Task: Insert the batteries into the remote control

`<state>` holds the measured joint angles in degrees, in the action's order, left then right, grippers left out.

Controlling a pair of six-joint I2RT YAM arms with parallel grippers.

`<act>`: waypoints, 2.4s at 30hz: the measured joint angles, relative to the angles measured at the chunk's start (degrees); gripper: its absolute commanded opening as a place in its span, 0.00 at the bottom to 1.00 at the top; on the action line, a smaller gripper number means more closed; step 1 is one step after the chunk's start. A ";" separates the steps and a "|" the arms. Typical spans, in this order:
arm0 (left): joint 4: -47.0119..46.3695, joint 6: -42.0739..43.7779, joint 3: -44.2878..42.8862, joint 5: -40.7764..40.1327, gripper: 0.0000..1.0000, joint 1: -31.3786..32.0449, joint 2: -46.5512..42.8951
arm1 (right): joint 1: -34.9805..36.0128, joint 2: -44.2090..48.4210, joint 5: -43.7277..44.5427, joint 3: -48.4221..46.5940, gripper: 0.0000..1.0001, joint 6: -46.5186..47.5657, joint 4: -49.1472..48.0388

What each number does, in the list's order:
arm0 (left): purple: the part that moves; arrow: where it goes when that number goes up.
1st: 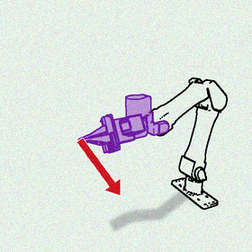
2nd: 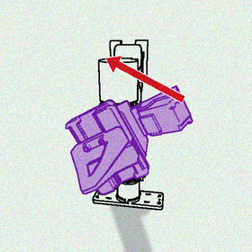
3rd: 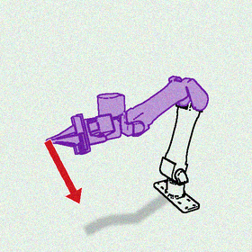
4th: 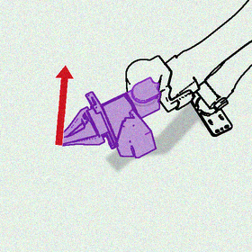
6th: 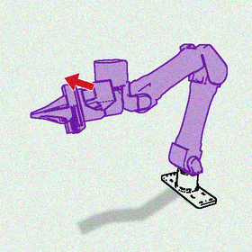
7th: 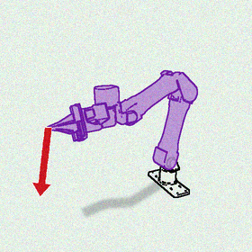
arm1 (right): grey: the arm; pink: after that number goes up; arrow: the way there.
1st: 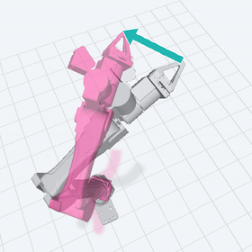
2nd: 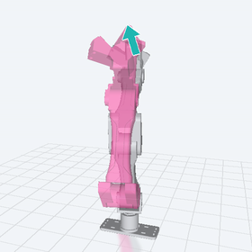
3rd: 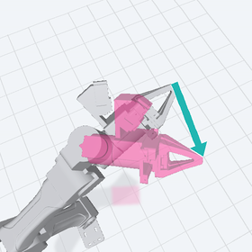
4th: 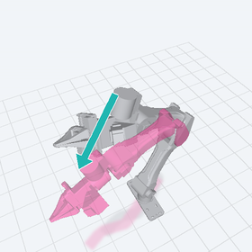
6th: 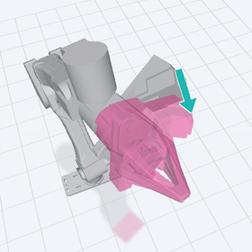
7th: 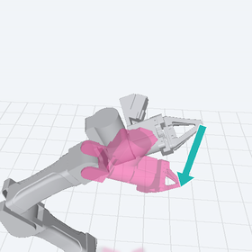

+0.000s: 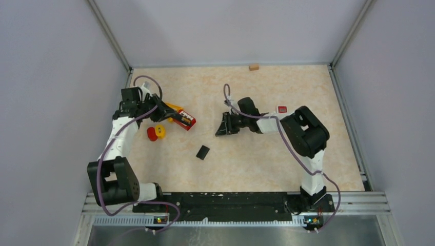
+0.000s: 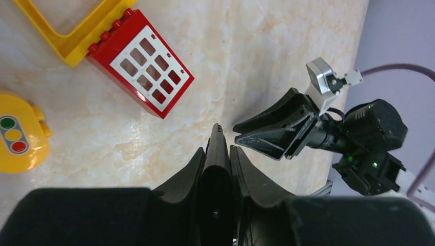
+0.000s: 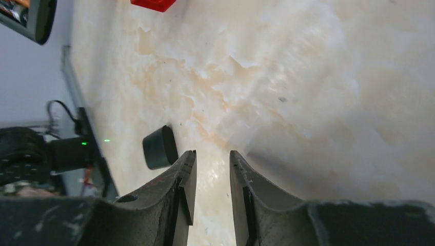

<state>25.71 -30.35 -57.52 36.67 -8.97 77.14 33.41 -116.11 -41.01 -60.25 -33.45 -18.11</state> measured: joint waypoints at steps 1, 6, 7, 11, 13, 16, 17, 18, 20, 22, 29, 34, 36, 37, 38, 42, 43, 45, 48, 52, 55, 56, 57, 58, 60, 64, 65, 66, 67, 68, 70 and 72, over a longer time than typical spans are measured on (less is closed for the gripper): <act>0.00 -0.02 0.00 -0.63 0.00 0.00 -0.20 | 1.18 0.55 2.43 -1.16 0.32 2.69 2.43; -0.04 -0.44 0.33 -5.35 0.00 -0.04 -2.60 | 9.62 0.52 12.76 -7.43 0.27 12.20 9.97; -0.04 -0.61 0.59 -6.67 0.00 -0.04 -3.43 | 11.10 0.44 14.19 -8.50 0.24 13.29 10.67; -0.02 -1.14 1.40 -10.73 0.00 -0.39 -6.38 | 14.64 -1.05 16.63 -12.68 0.17 16.13 11.80; -0.04 -1.27 1.46 -11.98 0.00 -0.63 -7.15 | 14.97 -2.80 17.11 -15.34 0.16 17.68 13.18; -0.07 -1.29 1.51 -12.35 0.00 -0.74 -7.15 | 14.97 -4.66 16.98 -17.16 0.15 19.56 14.93; -0.04 -1.36 1.53 -12.31 0.00 -0.74 -7.13 | 14.99 -5.44 16.83 -17.59 0.14 20.46 16.04; -0.04 -1.46 1.55 -12.26 0.00 -0.74 -7.13 | 15.02 -5.86 16.13 -17.64 0.12 20.68 16.20; -0.07 -1.53 1.64 -12.07 0.00 -0.74 -7.13 | 15.04 -5.95 15.50 -18.32 0.11 22.05 17.55; -0.09 -1.68 1.84 -11.98 0.00 -0.74 -7.13 | 15.19 -5.95 14.43 -18.29 0.10 23.06 18.21; -0.11 -1.97 2.01 -11.30 0.00 -0.74 -7.13 | 15.28 -4.02 11.58 -15.21 0.06 26.62 18.95; -0.28 -2.14 2.34 -10.67 0.00 -0.74 -7.10 | 15.52 -0.63 10.78 -10.88 0.06 30.14 20.13; -0.31 -2.19 2.49 -10.58 0.00 -0.74 -7.10 | 15.74 0.70 10.86 -9.27 0.07 31.65 20.70; -0.33 -2.23 2.54 -10.56 0.00 -0.74 -7.10 | 15.93 1.42 10.99 -8.57 0.08 32.50 21.14; -0.35 -2.27 2.58 -10.56 0.00 -0.74 -7.10 | 16.17 2.03 11.19 -7.93 0.09 33.35 21.57; -0.59 -2.40 2.69 -10.29 0.00 -0.74 -7.06 | 18.67 3.41 14.12 -7.52 0.11 36.61 23.87; -0.66 -2.47 2.69 -10.12 0.00 -0.74 -6.95 | 19.71 3.45 15.47 -7.93 0.12 36.92 24.48; -1.03 -2.54 2.69 -9.53 0.00 -0.74 -6.38 | 21.62 3.43 18.45 -8.87 0.13 36.72 25.55; -1.29 -2.54 3.06 -9.18 0.00 -0.74 -6.01 | 23.06 3.65 22.75 -9.29 0.22 35.06 26.03; -1.31 -2.51 3.30 -9.05 0.00 -0.76 -6.01 | 23.17 5.51 27.61 -7.96 0.39 32.81 26.40; -1.31 -2.51 3.30 -9.07 0.00 -0.76 -6.01 | 23.06 8.02 30.03 -5.75 0.45 32.11 27.26; -1.31 -2.51 3.32 -9.07 0.00 -0.76 -6.01 | 23.04 8.70 30.36 -5.27 0.47 32.13 27.50; -1.31 -2.51 3.32 -9.07 0.00 -0.79 -6.01 | 23.06 9.42 30.45 -4.79 0.53 32.13 27.65; -1.31 -2.51 3.32 -9.07 0.00 -0.81 -6.01 | 23.15 10.10 30.42 -4.44 0.58 32.20 27.65; -1.31 -2.51 3.32 -9.09 0.00 -0.87 -6.01 | 23.56 11.08 30.34 -4.20 0.67 32.72 27.61; -1.31 -2.51 3.32 -9.09 0.00 -1.03 -6.01 | 25.46 11.87 30.23 -3.91 0.75 34.60 26.80; -1.31 -2.51 3.32 -9.09 0.00 -1.07 -6.01 | 26.23 11.87 30.34 -3.89 0.75 35.08 26.73; -1.31 -2.51 3.32 -9.09 0.00 -1.09 -6.01 | 26.88 11.87 30.49 -3.89 0.75 35.52 26.73; -1.29 -2.51 3.32 -9.09 0.00 -1.11 -6.03 | 27.63 11.87 30.71 -3.89 0.75 36.09 26.60; -1.31 -2.51 3.32 -9.09 0.00 -1.11 -6.03 | 28.11 11.85 30.95 -3.89 0.75 36.52 26.51; -1.31 -2.51 3.34 -9.09 0.00 -1.14 -6.03 | 29.05 11.72 31.50 -3.89 0.72 37.57 26.51; -1.31 -2.51 3.34 -9.09 0.00 -1.14 -6.03 | 29.70 11.43 31.89 -3.89 0.69 38.75 26.49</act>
<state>24.40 -32.86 -54.17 27.57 -10.11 71.11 63.11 -104.68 -9.13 -64.14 5.30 8.38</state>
